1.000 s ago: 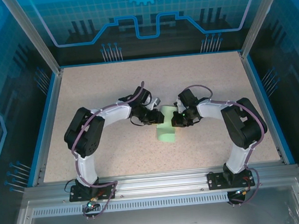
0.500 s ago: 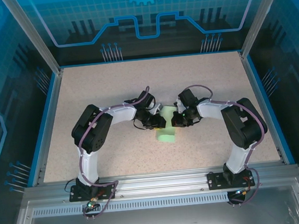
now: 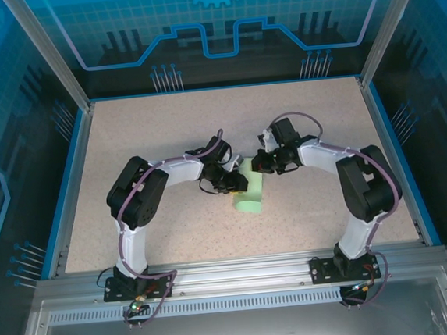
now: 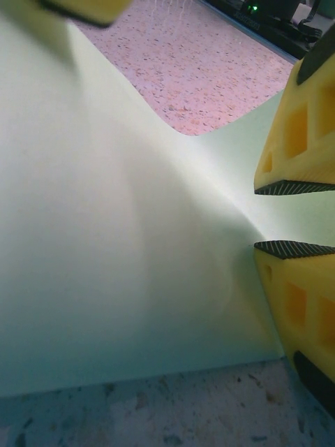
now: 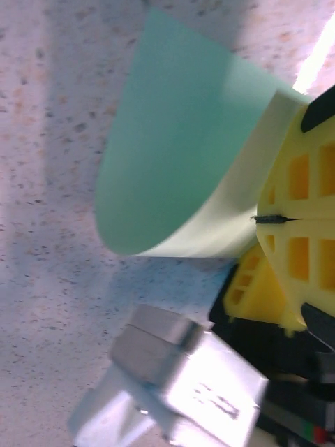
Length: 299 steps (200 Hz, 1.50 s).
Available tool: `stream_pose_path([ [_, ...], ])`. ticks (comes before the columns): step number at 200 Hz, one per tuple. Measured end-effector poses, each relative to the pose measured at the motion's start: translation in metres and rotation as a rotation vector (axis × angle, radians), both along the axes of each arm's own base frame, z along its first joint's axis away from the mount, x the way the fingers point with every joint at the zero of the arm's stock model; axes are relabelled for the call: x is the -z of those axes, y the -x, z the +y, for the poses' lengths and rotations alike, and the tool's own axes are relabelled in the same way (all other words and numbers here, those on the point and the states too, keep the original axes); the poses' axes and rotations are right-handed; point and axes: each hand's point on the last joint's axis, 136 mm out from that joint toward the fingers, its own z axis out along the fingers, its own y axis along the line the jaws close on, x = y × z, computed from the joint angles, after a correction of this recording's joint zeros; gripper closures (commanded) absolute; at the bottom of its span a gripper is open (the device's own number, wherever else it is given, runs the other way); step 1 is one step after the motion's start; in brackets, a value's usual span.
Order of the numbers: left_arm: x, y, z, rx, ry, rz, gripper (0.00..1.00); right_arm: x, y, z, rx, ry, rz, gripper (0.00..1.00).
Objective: Fold a paper plane with a square sheet of paper (fold left side to right side)
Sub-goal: Hold the square sheet of paper at the center of the table, then first fold the square sheet of paper in half at the center of the table.
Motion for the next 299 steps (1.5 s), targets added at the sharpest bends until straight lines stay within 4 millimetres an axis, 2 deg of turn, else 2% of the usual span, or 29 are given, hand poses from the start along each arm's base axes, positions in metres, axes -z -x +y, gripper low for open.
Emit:
stream_pose_path([
  [28,0.000,0.000,0.000,0.000,0.000,0.000,0.72,0.017,-0.008,0.005,-0.003,0.010,0.033,1.00],
  [67,-0.001,0.001,0.000,0.003,0.000,-0.003,0.71,0.047,-0.008,0.001,0.007,0.056,0.098,1.00],
  [106,-0.002,0.004,0.002,0.018,-0.002,-0.037,0.70,0.047,-0.010,0.002,0.006,0.068,0.110,1.00],
  [136,-0.003,0.014,0.006,0.053,-0.016,-0.069,0.70,0.047,-0.009,0.002,0.005,0.069,0.114,1.00],
  [220,-0.002,0.063,0.016,0.157,-0.041,-0.079,0.69,0.048,-0.009,0.003,0.004,0.070,0.125,1.00],
  [259,-0.003,0.094,0.019,0.197,-0.023,-0.052,0.67,0.048,-0.009,0.003,0.004,0.070,0.126,1.00],
  [281,-0.010,0.104,0.021,0.195,-0.004,-0.034,0.66,0.048,-0.009,0.003,0.003,0.068,0.126,1.00],
  [299,-0.027,0.100,0.020,0.187,0.034,-0.060,0.65,0.048,-0.009,0.004,0.001,0.066,0.126,1.00],
])
